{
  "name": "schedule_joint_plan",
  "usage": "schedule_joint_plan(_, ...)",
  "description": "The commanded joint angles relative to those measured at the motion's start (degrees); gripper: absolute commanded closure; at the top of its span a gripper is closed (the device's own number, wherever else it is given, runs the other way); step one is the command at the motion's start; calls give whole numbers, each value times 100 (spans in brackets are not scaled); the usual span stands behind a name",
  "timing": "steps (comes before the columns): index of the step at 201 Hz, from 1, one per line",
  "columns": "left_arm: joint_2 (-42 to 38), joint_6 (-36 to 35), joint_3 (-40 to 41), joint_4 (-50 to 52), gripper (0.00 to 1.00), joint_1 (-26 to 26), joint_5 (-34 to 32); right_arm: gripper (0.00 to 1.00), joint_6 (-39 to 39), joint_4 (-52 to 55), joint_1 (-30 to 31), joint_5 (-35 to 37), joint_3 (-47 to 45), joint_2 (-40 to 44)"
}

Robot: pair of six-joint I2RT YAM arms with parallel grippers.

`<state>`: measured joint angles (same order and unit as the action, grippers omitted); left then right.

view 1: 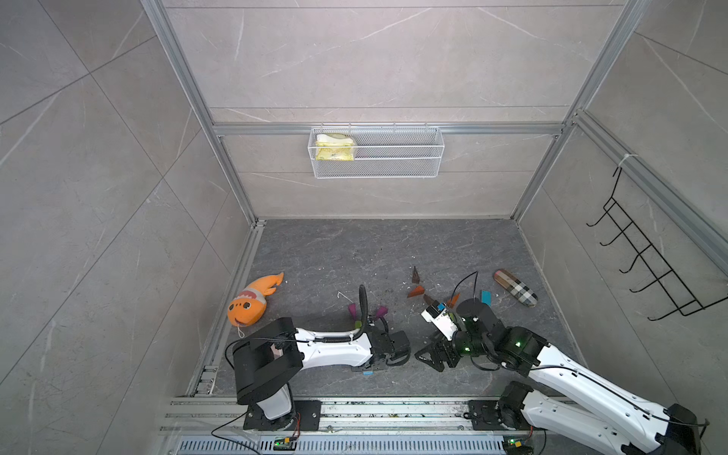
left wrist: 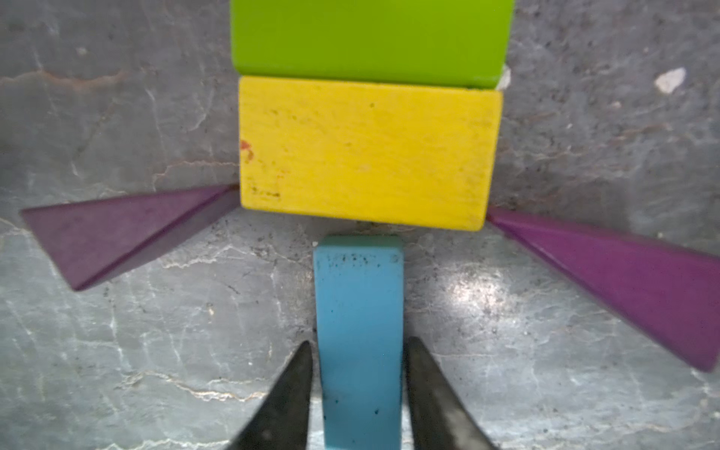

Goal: Assemble a small pinwheel with building blocks
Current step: Assemble the building block at the center of the board.

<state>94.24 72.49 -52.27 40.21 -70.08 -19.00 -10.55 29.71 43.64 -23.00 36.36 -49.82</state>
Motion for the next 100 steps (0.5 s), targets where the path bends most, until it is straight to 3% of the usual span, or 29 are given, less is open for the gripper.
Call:
schedule_joint_plan(1,77,-55,-141,121,51,30,-113,12,16,-52,-4,-92,-9,-46)
schedule_joint_plan(21,47,-85,-259,334,36,29,-209,12,2,-47,-2,-83,-10,-61)
schedule_joint_plan(83,-1283,-473,-943,1902,35,-88,-769,15,-516,210,-150,926,326,-435)
schedule_joint_plan(100,-1798,-932,-963,2168,32,12,-1101,16,-641,149,-228,1048,600,-739)
